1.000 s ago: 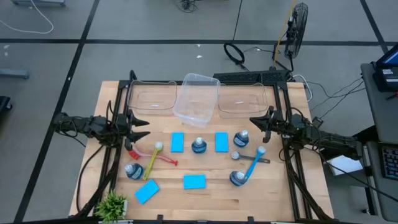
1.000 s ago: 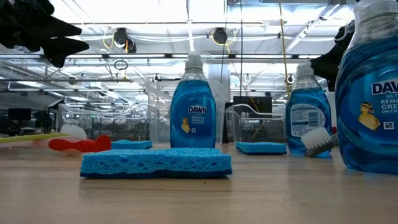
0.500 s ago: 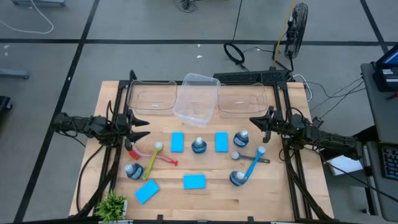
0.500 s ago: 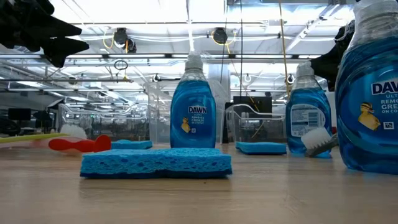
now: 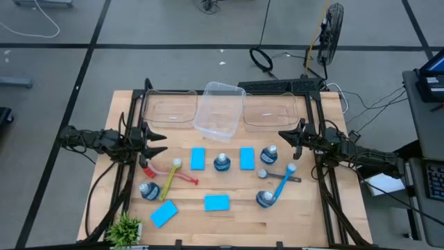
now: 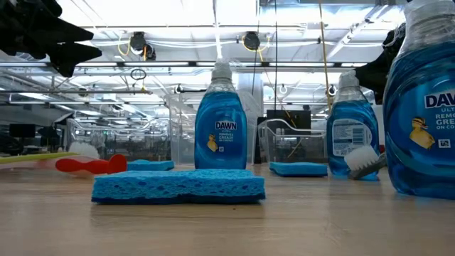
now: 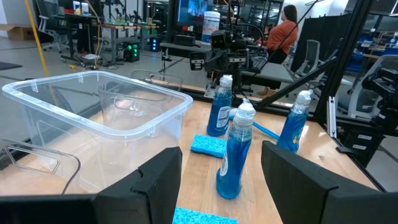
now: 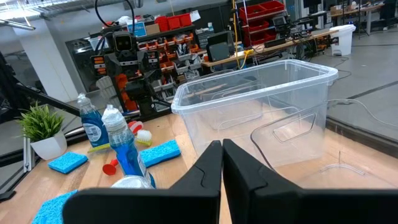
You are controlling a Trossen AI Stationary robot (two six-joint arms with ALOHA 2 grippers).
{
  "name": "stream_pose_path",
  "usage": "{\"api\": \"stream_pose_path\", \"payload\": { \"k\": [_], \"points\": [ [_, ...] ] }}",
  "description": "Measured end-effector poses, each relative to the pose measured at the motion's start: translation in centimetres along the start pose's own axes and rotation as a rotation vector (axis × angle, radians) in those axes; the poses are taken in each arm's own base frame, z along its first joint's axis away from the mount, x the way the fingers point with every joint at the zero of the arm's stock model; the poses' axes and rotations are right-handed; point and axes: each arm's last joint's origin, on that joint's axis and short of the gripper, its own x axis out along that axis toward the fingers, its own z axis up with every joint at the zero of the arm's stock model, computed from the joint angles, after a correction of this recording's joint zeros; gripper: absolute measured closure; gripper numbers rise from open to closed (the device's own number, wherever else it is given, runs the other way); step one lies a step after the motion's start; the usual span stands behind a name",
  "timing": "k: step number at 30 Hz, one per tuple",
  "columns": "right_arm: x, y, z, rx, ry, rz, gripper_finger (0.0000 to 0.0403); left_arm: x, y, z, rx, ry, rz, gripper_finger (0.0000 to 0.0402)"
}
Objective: Pick & Place Kitchen Sink Supplies
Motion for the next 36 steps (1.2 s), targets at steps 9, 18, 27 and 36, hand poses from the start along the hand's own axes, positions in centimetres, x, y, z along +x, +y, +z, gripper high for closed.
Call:
{"api": "stream_pose_path", "payload": {
  "k": [9, 18, 27, 36],
  "points": [
    [0.0, 0.2, 0.7, 0.076, -0.077, 0.02, 0.0403, 0.0, 0.0, 0.0, 0.0, 0.0, -0.001, 0.0178],
    [-0.4, 0.6, 2.6, 0.297, -0.264, 0.106, 0.0403, 0.0, 0.0, 0.0, -0.02, 0.0, -0.001, 0.0178],
    [-1.0, 1.2, 4.1, 0.213, -0.401, 0.231, 0.0403, 0.0, 0.0, 0.0, -0.028, 0.0, -0.001, 0.0178],
    [-1.1, 1.5, 4.3, 0.148, -0.409, 0.282, 0.04, 0.0, 0.0, 0.0, -0.023, 0.0, -0.001, 0.0178]
  ]
}}
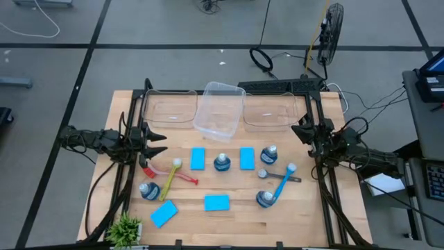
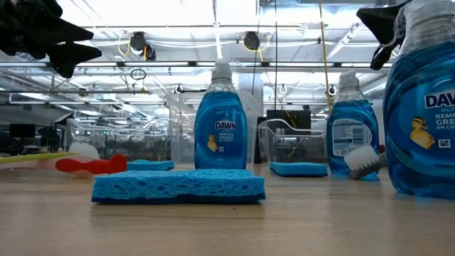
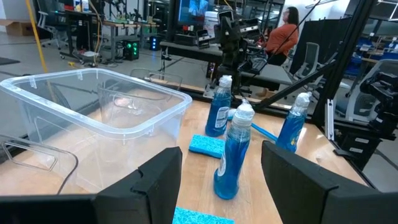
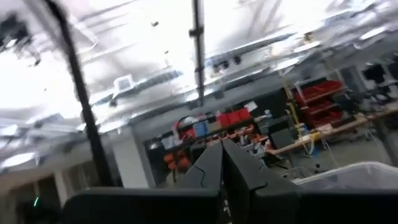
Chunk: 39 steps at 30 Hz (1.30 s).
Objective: Pick & Place Kitchen Sink Supplies
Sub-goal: Put the blue dishwashing liquid into the left transparent bin
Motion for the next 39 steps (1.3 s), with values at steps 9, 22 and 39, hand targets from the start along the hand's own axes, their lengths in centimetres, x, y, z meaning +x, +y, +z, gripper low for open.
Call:
{"api": "stream_pose_path", "payload": {
  "k": [9, 22, 39],
  "points": [
    [3.0, 1.4, 3.8, -0.118, 0.342, -0.092, 0.0396, 0.0, 0.0, 0.0, 0.001, 0.0, 0.0, 0.0178],
    [9.0, 2.0, 5.2, -0.134, 0.829, -0.177, 0.0394, 0.0, 0.0, -0.1, 0.015, 0.005, 0.007, 0.0178],
    [9.7, 3.0, 3.3, -0.156, 0.976, -0.081, 0.0394, 0.0, 0.0, -0.1, 0.006, 0.007, 0.003, 0.0178]
  ]
}}
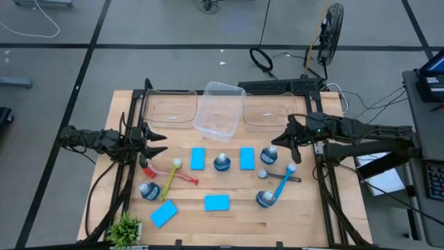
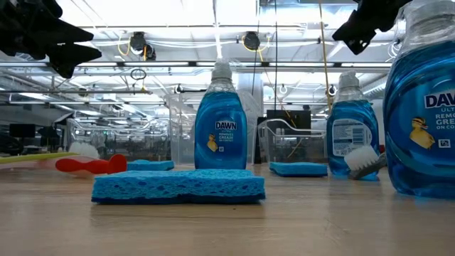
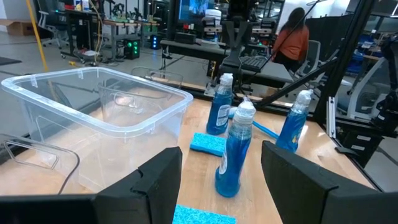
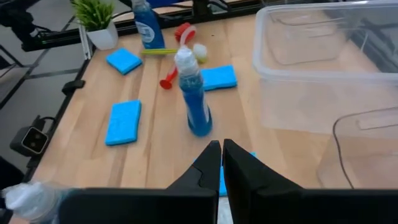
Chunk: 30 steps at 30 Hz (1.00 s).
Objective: Pick & Place Kitchen Sink Supplies
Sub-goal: Put the blue dishwashing liquid into the left transparent bin
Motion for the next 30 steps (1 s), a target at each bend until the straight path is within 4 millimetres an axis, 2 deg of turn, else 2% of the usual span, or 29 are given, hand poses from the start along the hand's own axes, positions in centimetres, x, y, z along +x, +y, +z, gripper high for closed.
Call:
{"api": "stream_pose_path", "payload": {
  "k": [8, 17, 21, 26, 30],
  "points": [
    [0.1, 0.6, -0.1, -0.004, 0.007, 0.033, 0.0381, 0.0, 0.0, 0.1, -0.007, -0.006, -0.001, 0.0178],
    [1.1, 0.7, 0.8, 0.009, -0.047, 0.05, 0.0289, 0.0, 0.0, 0.0, -0.005, -0.004, -0.001, 0.0178],
    [1.9, 1.0, 0.8, -0.002, -0.009, 0.06, 0.0251, 0.0, 0.0, 0.0, 0.003, 0.001, 0.0, 0.0178],
    [2.4, 1.7, 3.0, -0.064, 0.027, 0.028, 0.0228, 0.0, 0.0, 0.0, 0.015, 0.001, 0.0, 0.0178],
    [2.2, 1.8, 4.7, -0.088, 0.203, -0.077, 0.0227, 0.0, 0.0, 0.0, 0.034, 0.003, 0.0, 0.0178]
  ]
}}
